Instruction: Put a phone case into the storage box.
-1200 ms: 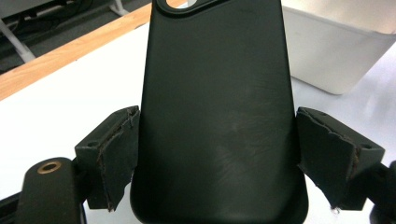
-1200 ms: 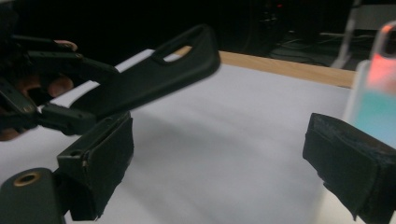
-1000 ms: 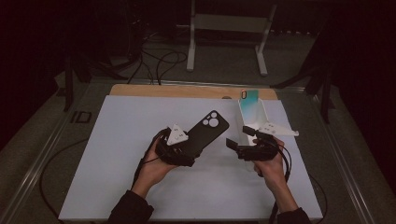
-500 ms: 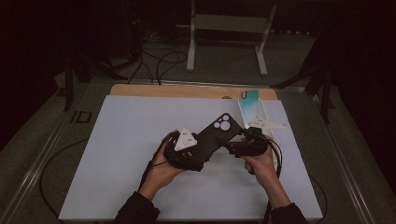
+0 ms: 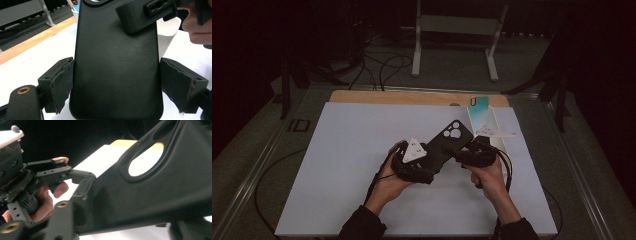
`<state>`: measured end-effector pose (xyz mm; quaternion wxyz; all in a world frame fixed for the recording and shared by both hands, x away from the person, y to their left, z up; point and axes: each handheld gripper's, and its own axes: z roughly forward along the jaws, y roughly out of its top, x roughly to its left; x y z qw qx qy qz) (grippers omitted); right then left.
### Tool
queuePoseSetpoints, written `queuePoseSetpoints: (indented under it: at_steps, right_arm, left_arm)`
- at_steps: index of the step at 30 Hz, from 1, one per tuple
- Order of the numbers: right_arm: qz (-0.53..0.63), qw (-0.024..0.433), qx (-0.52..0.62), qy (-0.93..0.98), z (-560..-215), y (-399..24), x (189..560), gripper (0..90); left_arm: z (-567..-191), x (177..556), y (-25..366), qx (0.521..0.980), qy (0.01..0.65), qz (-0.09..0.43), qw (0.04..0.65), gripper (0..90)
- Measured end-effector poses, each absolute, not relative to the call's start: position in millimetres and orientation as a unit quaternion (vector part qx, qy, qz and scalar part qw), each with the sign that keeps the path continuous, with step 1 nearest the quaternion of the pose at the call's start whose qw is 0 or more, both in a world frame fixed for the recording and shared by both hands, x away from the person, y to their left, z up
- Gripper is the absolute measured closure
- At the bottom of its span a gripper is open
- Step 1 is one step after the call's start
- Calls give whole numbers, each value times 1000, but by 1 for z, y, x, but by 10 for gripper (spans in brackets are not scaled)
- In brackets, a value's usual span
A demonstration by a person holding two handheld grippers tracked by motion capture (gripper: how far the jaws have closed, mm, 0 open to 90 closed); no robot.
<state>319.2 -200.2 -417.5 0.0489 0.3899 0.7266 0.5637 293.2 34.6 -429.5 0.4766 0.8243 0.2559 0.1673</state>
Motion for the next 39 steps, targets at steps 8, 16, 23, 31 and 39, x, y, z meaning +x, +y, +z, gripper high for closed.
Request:
queuePoseSetpoints:
  at_steps: [8, 16, 23, 31, 39]
  right_arm:
    - [563, 33, 387, 729, -416, -197, 317, 701]
    - [580, -1, 373, 724, -415, -195, 316, 855]
    - [572, 16, 367, 734, -414, -193, 313, 858]
    - [569, 31, 357, 740, -411, -194, 313, 858]
    - [568, 36, 346, 746, -408, -193, 312, 857]
  left_arm:
    - [-436, 294, 30, 834, 263, 169, 455, 154]
    - [-439, 296, 24, 842, 264, 173, 437, 159]
    - [-443, 298, 26, 842, 275, 165, 435, 152]
    - [-440, 302, 40, 835, 288, 150, 444, 151]
    - [-439, 301, 61, 825, 298, 142, 460, 149]
